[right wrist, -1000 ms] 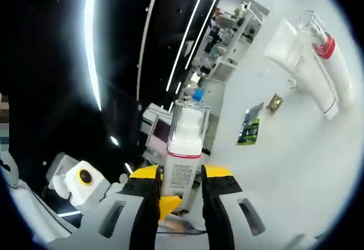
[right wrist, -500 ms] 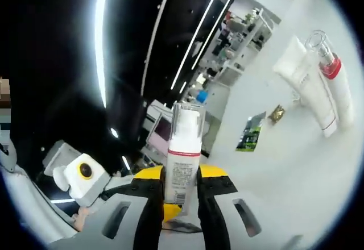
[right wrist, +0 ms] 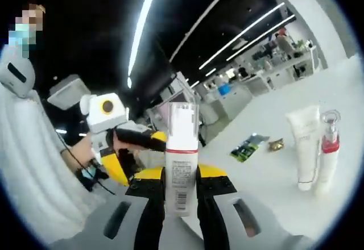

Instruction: Arrange the skincare products in the storage area until every visible bottle or jar stands upright without overlapping.

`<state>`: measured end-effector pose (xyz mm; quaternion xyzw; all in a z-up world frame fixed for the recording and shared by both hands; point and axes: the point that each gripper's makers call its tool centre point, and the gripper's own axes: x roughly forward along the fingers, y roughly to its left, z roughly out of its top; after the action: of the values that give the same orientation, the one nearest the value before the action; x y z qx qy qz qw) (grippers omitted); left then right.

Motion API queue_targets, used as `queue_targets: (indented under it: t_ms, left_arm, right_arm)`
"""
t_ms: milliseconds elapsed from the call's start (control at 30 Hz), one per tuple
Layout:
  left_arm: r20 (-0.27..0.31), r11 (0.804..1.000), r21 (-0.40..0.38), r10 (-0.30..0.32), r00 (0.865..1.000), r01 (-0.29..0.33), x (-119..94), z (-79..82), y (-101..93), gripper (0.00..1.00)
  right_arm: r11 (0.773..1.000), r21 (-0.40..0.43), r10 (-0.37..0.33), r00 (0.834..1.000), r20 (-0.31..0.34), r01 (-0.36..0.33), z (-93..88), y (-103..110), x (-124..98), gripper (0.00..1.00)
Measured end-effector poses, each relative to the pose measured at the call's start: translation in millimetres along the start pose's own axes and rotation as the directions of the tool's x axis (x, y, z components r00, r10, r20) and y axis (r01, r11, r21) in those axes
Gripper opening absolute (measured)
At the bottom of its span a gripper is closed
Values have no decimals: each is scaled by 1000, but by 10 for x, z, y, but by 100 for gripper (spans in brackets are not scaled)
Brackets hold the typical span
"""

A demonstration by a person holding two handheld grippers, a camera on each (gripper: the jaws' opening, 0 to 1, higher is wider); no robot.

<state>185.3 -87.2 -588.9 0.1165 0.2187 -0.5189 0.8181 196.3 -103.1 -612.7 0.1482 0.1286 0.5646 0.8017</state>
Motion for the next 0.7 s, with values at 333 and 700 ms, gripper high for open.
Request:
queue_targets:
  t_ms: [333,700]
  left_arm:
    - [-84,993,94,-62,995,70,128,215,20,45]
    - [-205,970,150,-159,966,191,256,228,-153,44]
  right_arm:
    - [968,-200,107,971,-215,-151,-112,52,-87,20]
    - [926,-255,208,939,-274,-279,-138,97,-141,20]
